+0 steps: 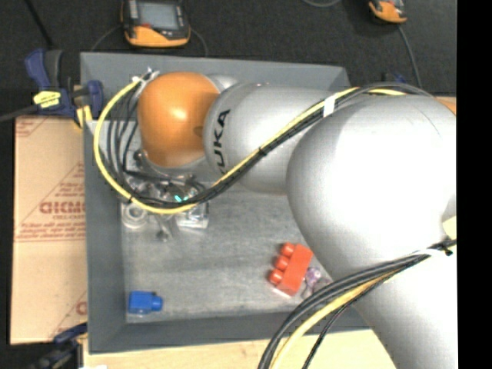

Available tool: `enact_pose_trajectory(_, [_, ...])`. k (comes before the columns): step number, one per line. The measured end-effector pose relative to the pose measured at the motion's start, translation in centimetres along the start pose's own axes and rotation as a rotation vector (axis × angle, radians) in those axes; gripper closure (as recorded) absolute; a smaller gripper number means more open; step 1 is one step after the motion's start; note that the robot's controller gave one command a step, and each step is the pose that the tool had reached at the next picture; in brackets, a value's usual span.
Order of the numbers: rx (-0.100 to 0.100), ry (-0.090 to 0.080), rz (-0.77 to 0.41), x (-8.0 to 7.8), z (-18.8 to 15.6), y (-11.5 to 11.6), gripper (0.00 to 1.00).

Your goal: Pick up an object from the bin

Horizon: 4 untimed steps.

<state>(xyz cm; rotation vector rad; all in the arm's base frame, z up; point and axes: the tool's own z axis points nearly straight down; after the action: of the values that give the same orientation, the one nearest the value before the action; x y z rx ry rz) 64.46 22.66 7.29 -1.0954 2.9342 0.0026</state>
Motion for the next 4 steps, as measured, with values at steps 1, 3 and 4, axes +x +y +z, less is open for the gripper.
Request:
enact_pose_trajectory(1, [0.001, -0.003, 0.236, -0.1, -10.4, 1.3, 0.0])
enact_pose_trajectory(3, [0.004, 0.004, -0.527, -1.5, -0.2, -0.4, 0.0])
enact_pose_trajectory(4, [0.001, -0.003, -0.524, -1.7, -0.4, -0.2, 1.0])
